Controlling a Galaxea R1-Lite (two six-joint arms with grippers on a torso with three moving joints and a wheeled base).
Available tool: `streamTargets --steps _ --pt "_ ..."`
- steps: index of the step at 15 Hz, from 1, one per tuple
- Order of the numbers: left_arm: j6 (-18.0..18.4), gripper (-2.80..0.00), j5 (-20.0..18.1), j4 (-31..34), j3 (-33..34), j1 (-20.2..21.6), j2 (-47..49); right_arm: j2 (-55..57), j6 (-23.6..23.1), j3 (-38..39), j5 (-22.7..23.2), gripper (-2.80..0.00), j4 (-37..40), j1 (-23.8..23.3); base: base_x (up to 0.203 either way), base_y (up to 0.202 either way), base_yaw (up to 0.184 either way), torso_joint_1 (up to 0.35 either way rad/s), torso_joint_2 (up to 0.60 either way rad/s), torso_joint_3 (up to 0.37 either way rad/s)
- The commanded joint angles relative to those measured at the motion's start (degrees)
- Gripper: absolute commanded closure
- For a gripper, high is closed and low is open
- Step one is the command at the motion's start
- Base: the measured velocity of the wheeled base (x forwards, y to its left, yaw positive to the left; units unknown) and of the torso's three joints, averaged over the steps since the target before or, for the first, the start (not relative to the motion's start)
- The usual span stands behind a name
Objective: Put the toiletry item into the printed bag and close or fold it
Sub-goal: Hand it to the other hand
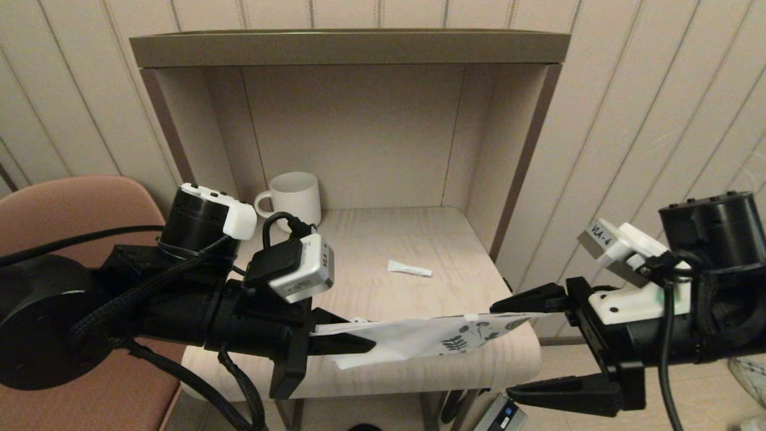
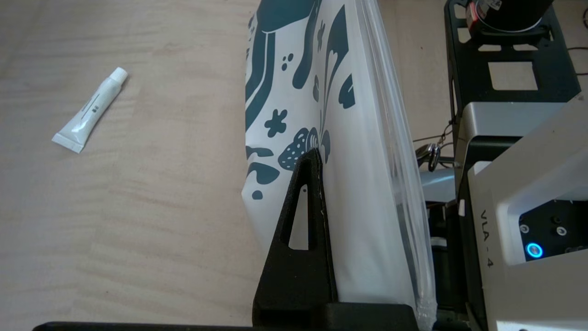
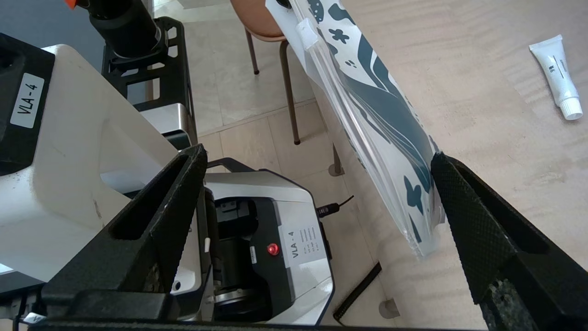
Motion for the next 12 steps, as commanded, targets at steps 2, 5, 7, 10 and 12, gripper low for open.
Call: streamTargets --steps 2,5,7,10,12 --pt "0.18 0.0 -0.24 -0.11 -0.04 0.0 0.16 0.06 -0.15 -0.01 0.23 -2.8 -0.04 0.07 0.0 0.0 0.0 0.0 0.0 0.0" --pt "0.18 0.0 -0.24 -0.11 -0.04 -0.27 0.25 0.06 -0.15 -0.01 0.23 -2.8 -0.04 -0.02 0.0 0.0 0.0 0.0 0.0 0.0" --pt "0.18 0.0 -0.24 -0.11 -0.04 -0.27 0.16 0.06 -0.15 -0.1 0.23 -2.8 -0.04 -0.02 0.0 0.0 0.0 0.0 0.0 0.0" --pt "0.18 0.0 -0.24 -0.11 -0.04 -0.27 0.23 0.06 -0.15 -0.1 0.14 -2.8 -0.04 -0.02 0.0 0.0 0.0 0.0 0.0 0.0" --pt "0.18 0.0 -0.24 -0.11 0.05 -0.36 0.16 0.72 -0.15 -0.23 -0.09 -2.8 -0.08 -0.17 0.0 0.0 0.0 0.0 0.0 0.0"
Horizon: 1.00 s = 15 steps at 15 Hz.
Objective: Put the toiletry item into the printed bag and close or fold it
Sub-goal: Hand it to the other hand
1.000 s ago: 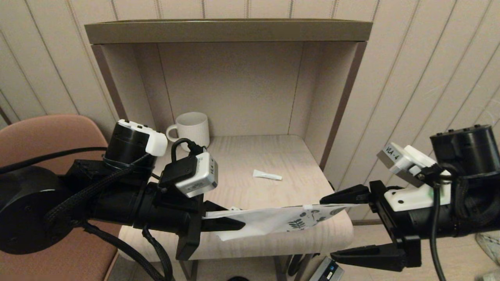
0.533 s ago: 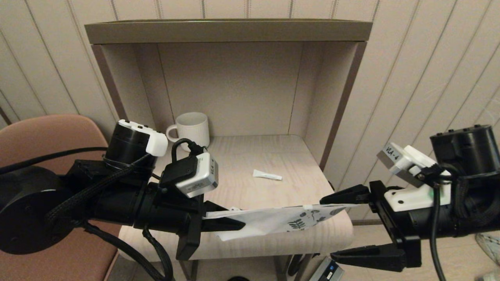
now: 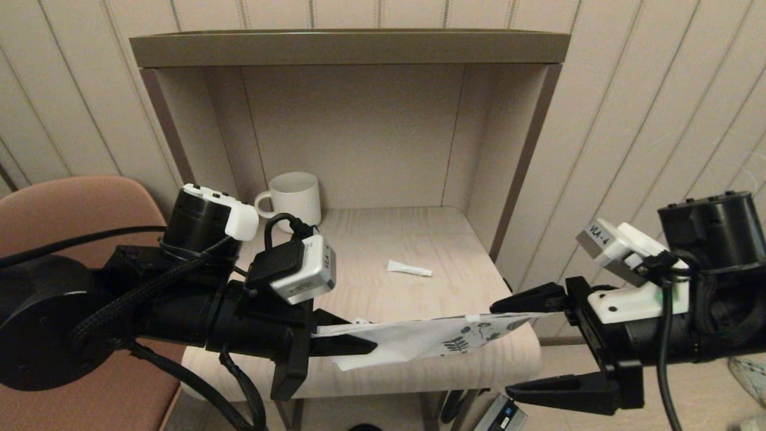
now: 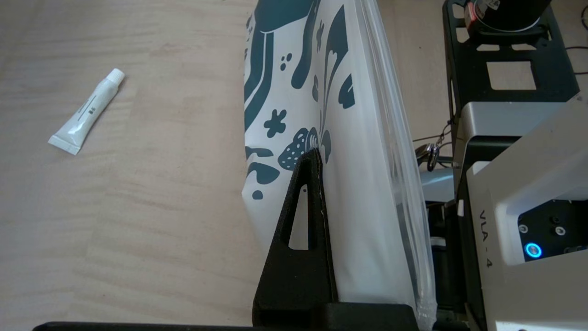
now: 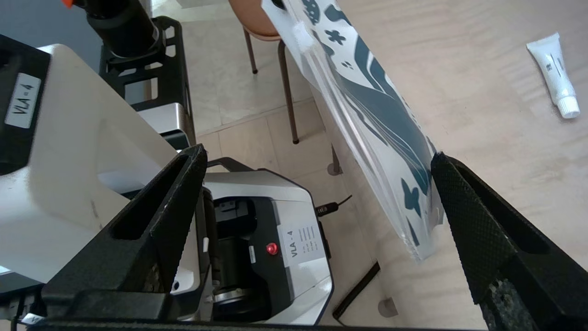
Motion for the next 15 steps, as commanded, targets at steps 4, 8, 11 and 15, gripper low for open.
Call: streamTargets --steps 4,8,11,15 --pt "0.17 0.0 -0.24 -0.09 0.0 -0.14 0.2 0.89 -0.15 -0.39 0.02 -2.8 -1.01 -0.33 0.0 0.0 0.0 0.0 0.0 0.0" --pt "0.01 0.0 -1.14 0.09 0.0 -0.22 0.29 0.36 -0.06 -0.48 -0.06 -2.8 -1.09 -0.5 0.0 0.0 0.0 0.0 0.0 0.0" --pt "-0.09 0.0 -2.43 0.24 -0.66 -0.18 0.98 0.61 -0.06 -0.4 0.01 -2.8 -1.09 -0.15 0.0 0.0 0.0 0.0 0.0 0.0" --pt "-0.19 0.0 -2.52 1.23 -1.23 -0.14 1.09 1.39 -0.06 -0.39 0.02 -2.8 -1.09 0.11 0.0 0.0 0.0 0.0 0.0 0.0"
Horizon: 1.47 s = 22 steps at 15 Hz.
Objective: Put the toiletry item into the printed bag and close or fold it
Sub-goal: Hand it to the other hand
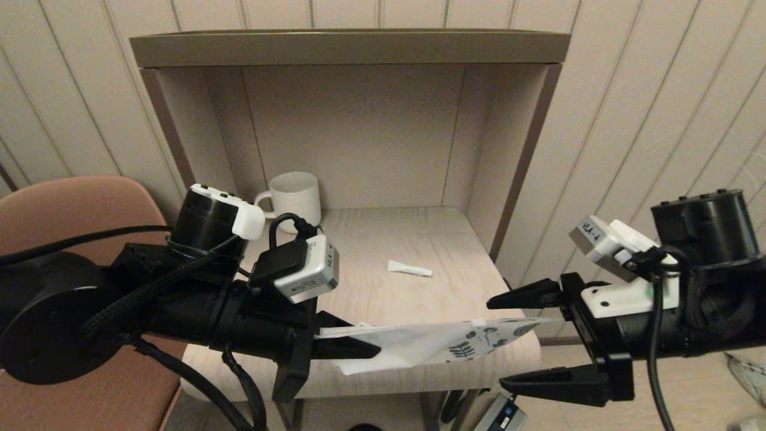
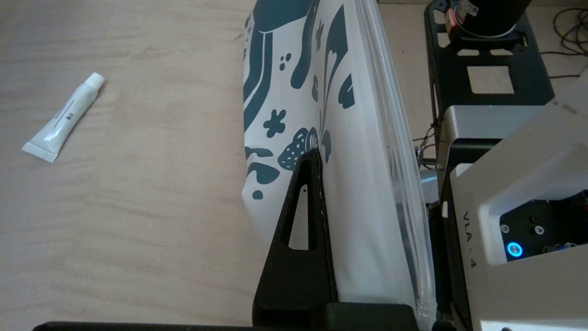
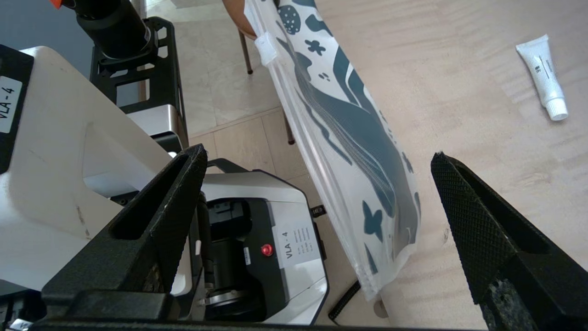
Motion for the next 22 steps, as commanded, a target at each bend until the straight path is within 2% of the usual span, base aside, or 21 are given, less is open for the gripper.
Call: streamTargets --steps 1,2,3,17,18,22 --pt "0.17 0.0 -0.32 -0.1 -0.18 -0.03 0.14 0.21 -0.16 0.07 0.33 -2.8 -0.03 0.04 0.0 0.0 0.0 0.0 0.0 0.0" --pt "0.17 0.0 -0.32 -0.01 -0.39 -0.02 0.14 0.3 -0.16 0.07 0.33 -2.8 -0.02 0.04 0.0 0.0 0.0 0.0 0.0 0.0" --pt "0.09 0.0 -0.32 -0.01 -0.39 -0.02 0.05 0.3 -0.07 0.07 0.25 0.0 -0.08 0.04 0.0 0.0 0.0 0.0 0.0 0.0" --pt "0.0 0.0 -2.17 -0.39 -0.29 -0.02 2.71 0.21 -0.16 0.24 0.86 0.0 -0.02 0.21 0.0 0.0 0.0 0.0 0.0 0.0" --pt "-0.01 -2.8 -2.18 -0.53 -0.31 -0.02 2.78 0.21 -0.16 0.24 0.86 0.0 -0.02 0.21 0.0 0.0 0.0 0.0 0.0 0.0" --pt "-1.14 -2.8 -2.43 -0.9 -1.64 1.32 1.5 0.21 -0.16 0.42 0.77 0.0 -0.02 0.21 0.0 0.0 0.0 0.0 0.0 0.0"
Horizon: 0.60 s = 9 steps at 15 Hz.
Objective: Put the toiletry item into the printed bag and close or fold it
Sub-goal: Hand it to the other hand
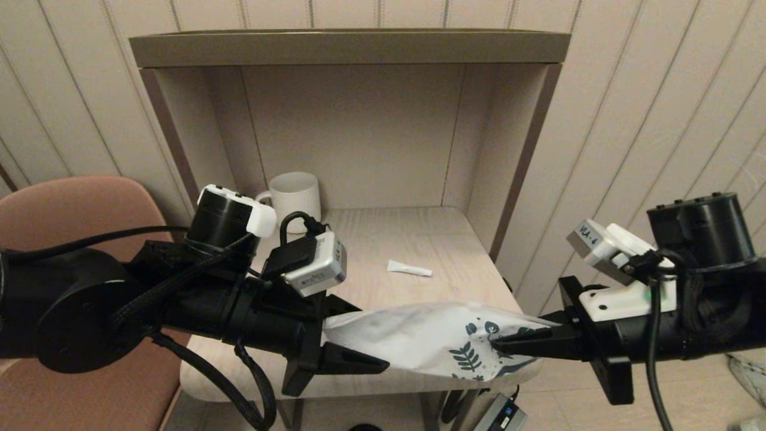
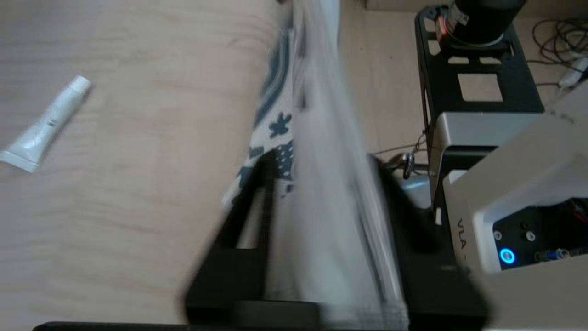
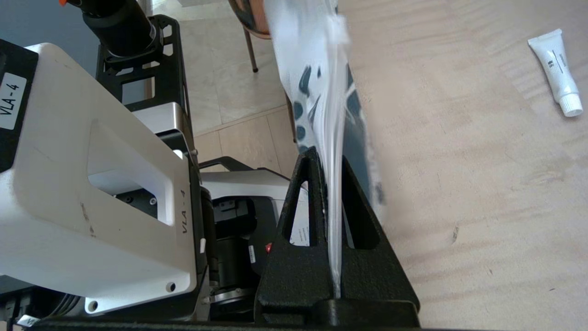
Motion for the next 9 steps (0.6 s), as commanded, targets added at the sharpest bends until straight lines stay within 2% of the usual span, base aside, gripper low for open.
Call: streamTargets --steps 1,3,6,9 --pt "0.1 -2.8 -0.7 -0.22 -0.32 2.44 -2.21 -0.03 -0.16 0.11 0.26 0.0 -0.04 0.02 0.0 0.0 0.0 0.0 0.0 0.0" --pt "0.09 -2.8 -2.38 -0.2 -1.26 6.01 -4.2 -0.12 -0.16 0.2 0.26 0.0 -0.04 0.11 0.0 0.0 0.0 0.0 0.0 0.0" --pt "0.02 -2.8 -2.71 0.0 -2.85 9.51 -5.93 -0.01 -0.16 0.28 0.26 0.0 -0.04 0.37 0.0 0.0 0.0 0.0 0.0 0.0" --pt "-1.79 -2.8 -3.97 0.24 -4.74 9.69 -5.47 0.13 -0.09 0.8 0.0 0.0 -0.04 2.82 0.0 0.0 0.0 0.0 0.0 0.0"
